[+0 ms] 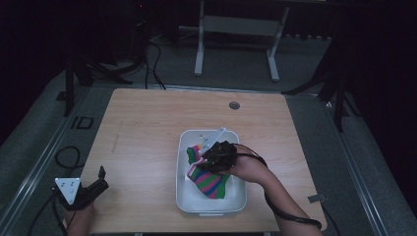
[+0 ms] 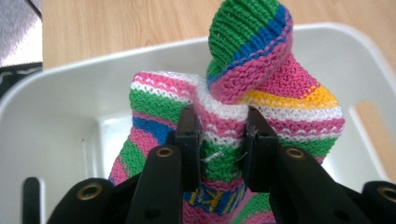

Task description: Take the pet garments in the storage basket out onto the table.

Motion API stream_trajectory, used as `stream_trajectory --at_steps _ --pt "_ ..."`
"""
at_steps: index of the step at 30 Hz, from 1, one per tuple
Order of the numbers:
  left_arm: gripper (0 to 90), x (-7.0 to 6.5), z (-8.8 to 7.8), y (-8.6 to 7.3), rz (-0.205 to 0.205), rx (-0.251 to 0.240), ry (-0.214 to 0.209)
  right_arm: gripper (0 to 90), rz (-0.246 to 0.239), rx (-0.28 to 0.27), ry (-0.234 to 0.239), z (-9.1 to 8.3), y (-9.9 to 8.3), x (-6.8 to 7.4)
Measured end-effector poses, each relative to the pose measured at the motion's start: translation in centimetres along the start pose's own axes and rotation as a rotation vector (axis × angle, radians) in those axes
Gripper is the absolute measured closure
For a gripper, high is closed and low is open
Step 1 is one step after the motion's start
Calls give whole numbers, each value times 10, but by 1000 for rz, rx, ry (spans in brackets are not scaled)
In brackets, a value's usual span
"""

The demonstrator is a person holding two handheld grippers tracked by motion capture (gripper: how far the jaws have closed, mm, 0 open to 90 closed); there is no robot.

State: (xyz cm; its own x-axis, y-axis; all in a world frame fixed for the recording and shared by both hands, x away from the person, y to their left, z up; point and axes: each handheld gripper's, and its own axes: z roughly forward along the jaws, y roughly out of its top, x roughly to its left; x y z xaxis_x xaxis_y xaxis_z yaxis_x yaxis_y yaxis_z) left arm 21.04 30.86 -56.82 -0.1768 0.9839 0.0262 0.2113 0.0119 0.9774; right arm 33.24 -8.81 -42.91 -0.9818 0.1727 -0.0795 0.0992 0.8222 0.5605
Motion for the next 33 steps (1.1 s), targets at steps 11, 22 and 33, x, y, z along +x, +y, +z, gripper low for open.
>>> stream_trajectory --at_steps 11,22,33 --pt "20 0 0 0 1 -1 3 717 0 -106 -32 -50 19 -4" --pt "20 0 0 0 1 0 4 716 41 -204 -83 -87 29 -10" --pt "20 0 0 0 2 2 3 714 110 -243 -185 -124 14 -26"
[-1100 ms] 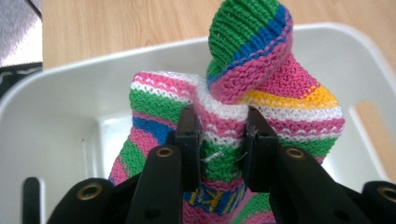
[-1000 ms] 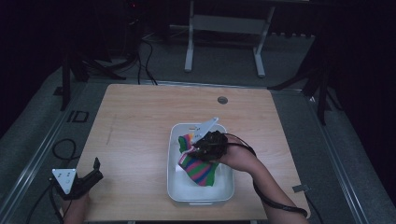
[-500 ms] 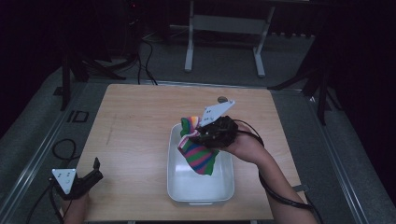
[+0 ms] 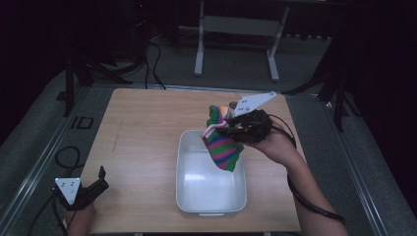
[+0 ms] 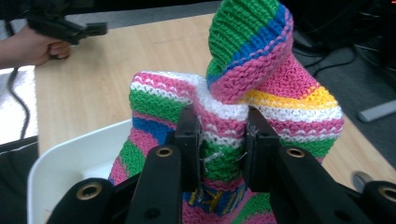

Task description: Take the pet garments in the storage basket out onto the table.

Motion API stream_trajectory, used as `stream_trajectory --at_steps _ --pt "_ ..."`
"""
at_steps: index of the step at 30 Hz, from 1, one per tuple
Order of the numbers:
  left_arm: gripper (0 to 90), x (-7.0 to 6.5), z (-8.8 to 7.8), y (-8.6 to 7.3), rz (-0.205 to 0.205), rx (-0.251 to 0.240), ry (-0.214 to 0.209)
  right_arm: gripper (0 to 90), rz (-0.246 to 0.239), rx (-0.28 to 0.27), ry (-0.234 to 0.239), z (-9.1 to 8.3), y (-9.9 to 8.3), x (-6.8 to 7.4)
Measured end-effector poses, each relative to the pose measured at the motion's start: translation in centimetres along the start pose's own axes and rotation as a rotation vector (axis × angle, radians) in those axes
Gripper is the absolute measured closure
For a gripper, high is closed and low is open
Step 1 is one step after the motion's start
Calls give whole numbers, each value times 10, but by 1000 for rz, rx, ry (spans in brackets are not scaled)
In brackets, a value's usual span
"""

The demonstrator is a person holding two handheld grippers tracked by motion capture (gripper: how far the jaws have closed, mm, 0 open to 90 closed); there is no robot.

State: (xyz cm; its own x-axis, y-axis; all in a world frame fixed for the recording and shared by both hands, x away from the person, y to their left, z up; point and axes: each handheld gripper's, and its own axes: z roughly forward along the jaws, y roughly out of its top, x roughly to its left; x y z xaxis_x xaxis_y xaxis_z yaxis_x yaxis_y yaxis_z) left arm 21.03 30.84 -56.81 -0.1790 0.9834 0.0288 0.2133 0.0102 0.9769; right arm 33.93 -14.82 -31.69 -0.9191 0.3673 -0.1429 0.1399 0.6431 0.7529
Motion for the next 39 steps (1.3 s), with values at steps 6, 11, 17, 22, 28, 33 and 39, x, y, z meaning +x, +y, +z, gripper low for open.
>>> stream_trajectory --at_steps 6,11,17,22,28,33,39 --pt "20 0 0 0 1 1 1 713 51 -16 -68 -22 -16 -21" --pt "20 0 0 0 0 2 3 713 98 -13 -121 -40 -33 -35" --pt "20 0 0 0 3 1 4 712 145 0 -175 -59 -58 -49" --pt "20 -1 0 0 7 1 6 711 186 11 -221 -76 -77 -58" --pt "20 0 0 0 3 2 6 710 225 11 -263 -86 -94 -67" --pt "20 0 0 0 2 4 6 710 250 34 -271 -75 -111 -71" --pt "20 0 0 0 3 6 5 708 291 60 -265 -53 -131 -76"
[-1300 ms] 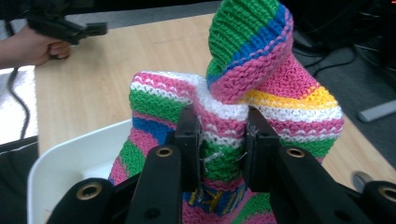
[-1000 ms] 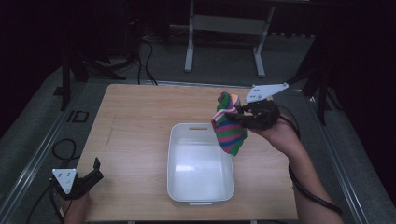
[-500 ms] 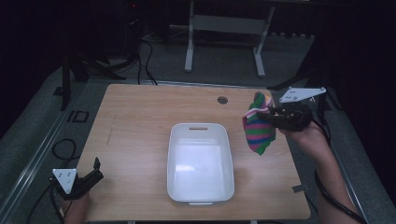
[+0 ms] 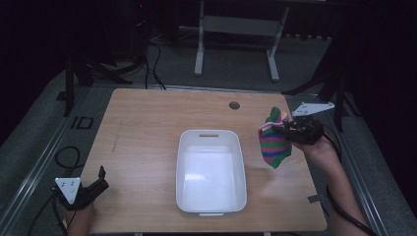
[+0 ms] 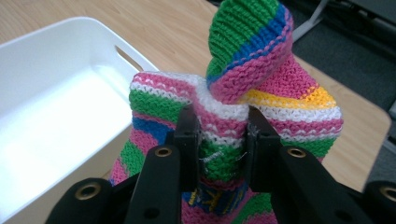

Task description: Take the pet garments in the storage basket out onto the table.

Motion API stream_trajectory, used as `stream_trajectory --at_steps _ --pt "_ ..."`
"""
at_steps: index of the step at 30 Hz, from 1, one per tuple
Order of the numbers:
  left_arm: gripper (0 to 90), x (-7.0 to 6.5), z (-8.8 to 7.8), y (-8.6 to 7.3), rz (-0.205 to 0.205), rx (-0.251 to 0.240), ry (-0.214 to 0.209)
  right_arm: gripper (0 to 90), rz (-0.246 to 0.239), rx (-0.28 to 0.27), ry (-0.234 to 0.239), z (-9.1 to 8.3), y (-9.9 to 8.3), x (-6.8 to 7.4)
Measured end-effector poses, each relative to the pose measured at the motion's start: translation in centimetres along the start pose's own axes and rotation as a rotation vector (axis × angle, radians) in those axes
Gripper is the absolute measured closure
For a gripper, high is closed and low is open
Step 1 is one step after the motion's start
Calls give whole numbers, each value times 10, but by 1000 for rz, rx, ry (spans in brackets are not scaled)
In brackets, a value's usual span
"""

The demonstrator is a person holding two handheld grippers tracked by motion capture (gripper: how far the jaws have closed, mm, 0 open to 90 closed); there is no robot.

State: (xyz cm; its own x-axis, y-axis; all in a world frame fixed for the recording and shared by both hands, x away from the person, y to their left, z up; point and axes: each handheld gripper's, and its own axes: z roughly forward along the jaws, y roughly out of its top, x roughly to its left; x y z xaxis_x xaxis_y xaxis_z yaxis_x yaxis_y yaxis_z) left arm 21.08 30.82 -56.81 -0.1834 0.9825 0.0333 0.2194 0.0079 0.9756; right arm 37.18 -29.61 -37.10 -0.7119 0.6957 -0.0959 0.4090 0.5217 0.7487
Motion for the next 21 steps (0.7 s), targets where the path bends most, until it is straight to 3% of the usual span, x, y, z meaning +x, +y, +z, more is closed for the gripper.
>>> stream_trajectory --at_steps 10,21 --pt "20 0 0 0 -2 0 -2 707 76 31 -8 51 -30 -6" --pt "20 0 0 0 0 0 -4 705 135 148 -2 110 -62 -6"
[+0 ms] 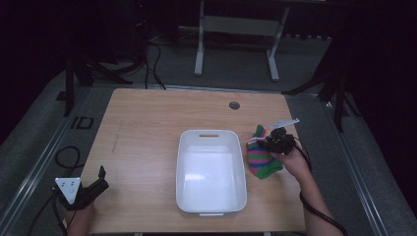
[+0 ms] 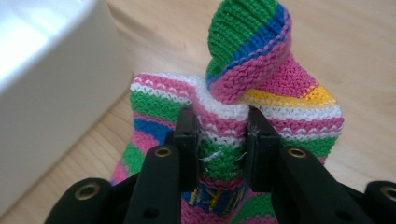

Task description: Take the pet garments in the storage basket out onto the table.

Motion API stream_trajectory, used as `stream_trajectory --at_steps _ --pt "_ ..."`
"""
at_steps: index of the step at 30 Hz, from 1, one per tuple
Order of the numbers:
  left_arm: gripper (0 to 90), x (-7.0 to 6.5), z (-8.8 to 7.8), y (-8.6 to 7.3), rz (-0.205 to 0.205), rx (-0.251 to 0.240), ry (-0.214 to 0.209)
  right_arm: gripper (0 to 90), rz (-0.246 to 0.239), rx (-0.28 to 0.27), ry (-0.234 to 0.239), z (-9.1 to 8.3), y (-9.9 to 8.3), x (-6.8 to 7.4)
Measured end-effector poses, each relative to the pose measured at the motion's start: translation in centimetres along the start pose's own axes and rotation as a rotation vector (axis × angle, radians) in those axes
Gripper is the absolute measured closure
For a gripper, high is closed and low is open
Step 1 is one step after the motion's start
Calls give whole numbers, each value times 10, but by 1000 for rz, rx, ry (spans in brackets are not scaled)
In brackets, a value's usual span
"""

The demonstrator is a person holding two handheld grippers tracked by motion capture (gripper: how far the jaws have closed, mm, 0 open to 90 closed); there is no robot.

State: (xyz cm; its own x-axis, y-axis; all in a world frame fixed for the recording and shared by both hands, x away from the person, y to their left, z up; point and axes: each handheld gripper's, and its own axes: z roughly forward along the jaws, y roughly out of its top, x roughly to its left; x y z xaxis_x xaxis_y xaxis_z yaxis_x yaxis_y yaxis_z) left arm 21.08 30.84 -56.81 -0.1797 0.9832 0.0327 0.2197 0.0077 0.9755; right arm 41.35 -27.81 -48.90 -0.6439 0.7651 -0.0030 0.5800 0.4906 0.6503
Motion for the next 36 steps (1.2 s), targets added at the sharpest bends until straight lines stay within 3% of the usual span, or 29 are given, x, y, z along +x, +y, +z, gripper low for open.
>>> stream_trajectory --at_steps 5,12,15,22,28,30,36 --pt "20 0 0 0 2 -1 1 704 54 14 21 19 -7 -2" --pt "20 0 0 0 1 1 -1 693 73 61 -6 42 -15 -4" --pt "20 0 0 0 0 3 -1 673 102 42 12 45 -17 -7" --pt "20 0 0 0 -1 -1 1 429 74 65 8 33 -6 -1" --pt "20 0 0 0 -4 -2 2 246 56 -4 -7 9 -2 2" --pt "20 0 0 0 -4 -2 2 155 65 -31 9 2 -5 2" --pt "20 0 0 0 -3 -1 3 117 29 -84 -24 -11 -25 4"
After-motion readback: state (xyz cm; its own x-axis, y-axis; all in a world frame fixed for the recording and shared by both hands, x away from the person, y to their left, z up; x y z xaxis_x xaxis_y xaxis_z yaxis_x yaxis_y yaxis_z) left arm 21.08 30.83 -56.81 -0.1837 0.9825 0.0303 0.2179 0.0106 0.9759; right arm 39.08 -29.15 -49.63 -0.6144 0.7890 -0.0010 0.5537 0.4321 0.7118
